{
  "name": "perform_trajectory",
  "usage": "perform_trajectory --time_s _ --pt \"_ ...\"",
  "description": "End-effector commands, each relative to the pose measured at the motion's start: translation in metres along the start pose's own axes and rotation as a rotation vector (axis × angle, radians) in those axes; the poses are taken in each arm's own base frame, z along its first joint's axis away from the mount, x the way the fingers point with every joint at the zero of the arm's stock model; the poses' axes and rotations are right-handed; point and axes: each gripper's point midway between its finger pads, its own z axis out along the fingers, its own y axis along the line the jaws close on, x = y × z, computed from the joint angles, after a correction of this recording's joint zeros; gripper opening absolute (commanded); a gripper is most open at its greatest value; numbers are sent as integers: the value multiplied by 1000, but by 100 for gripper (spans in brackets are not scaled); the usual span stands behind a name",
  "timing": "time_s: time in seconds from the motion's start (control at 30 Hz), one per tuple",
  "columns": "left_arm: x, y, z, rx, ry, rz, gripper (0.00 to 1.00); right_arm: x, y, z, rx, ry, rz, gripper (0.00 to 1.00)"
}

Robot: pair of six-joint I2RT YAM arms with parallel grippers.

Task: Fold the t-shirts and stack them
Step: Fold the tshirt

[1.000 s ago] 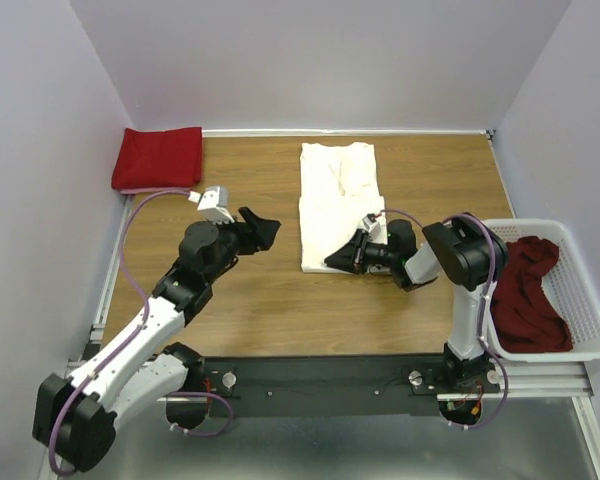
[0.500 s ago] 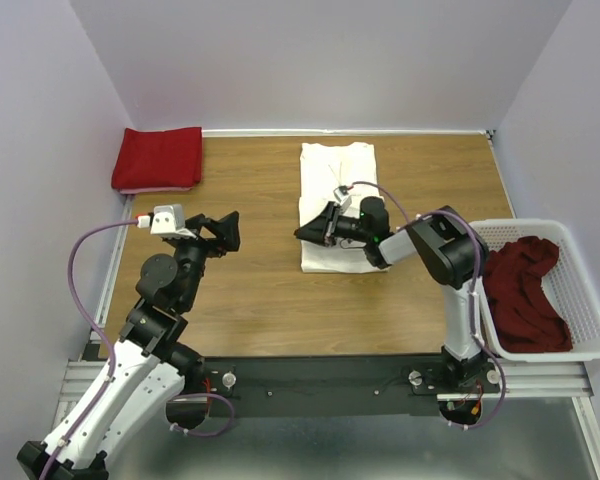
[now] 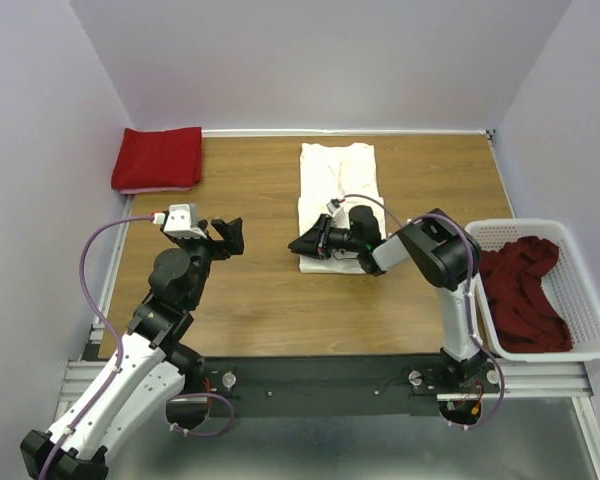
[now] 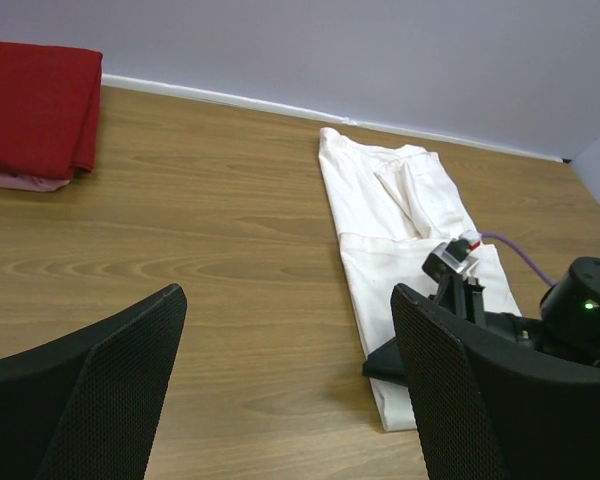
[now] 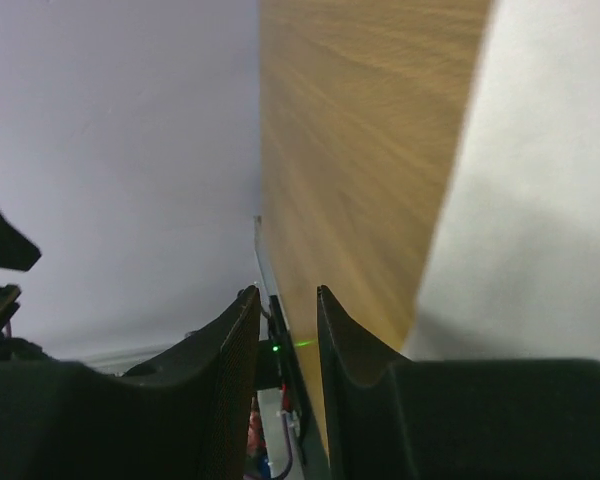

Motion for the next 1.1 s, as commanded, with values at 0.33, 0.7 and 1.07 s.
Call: perform_trajectory --time_s 0.33,0.7,1.07 --pt "1 2 3 -13 5 -3 90 49 -43 -13 175 3 43 36" --pt "10 -5 7 20 42 14 90 39 3 -22 150 -5 -95 37" --pt "67 -15 27 51 262 23 90 -29 -10 -107 746 -197 -404 47"
